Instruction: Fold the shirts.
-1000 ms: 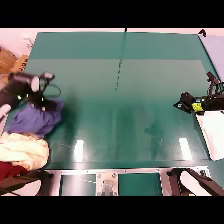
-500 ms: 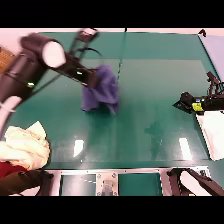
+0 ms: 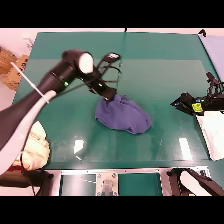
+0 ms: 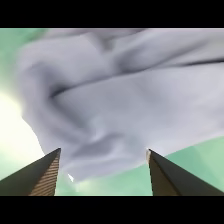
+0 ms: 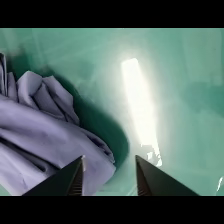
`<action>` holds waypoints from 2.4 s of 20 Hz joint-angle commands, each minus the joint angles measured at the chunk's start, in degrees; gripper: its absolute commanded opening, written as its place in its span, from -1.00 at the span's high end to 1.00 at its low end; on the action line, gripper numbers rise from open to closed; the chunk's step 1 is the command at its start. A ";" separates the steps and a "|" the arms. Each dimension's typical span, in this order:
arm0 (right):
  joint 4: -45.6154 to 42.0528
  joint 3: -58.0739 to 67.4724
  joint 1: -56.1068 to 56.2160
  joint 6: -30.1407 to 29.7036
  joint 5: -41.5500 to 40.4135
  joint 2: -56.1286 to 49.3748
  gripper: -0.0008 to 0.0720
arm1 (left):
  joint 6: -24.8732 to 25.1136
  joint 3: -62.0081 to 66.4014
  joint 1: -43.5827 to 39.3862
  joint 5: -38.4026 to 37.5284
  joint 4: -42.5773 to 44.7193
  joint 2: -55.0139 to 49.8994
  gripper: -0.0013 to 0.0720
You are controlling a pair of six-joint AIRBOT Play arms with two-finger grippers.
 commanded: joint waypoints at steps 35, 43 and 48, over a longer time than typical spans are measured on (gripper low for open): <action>34.03 3.08 26.23 -13.70 -20.35 -34.23 -0.31 | 18.27 -15.80 25.70 -3.21 -24.33 -4.96 0.90; 35.56 12.39 26.67 -17.62 -16.85 -38.91 0.92 | 18.21 -15.80 25.70 -2.25 -22.73 -4.94 0.90; 34.12 14.25 21.09 -18.21 -14.01 -35.17 0.92 | 17.22 -15.80 25.70 -4.94 -16.50 -4.94 0.90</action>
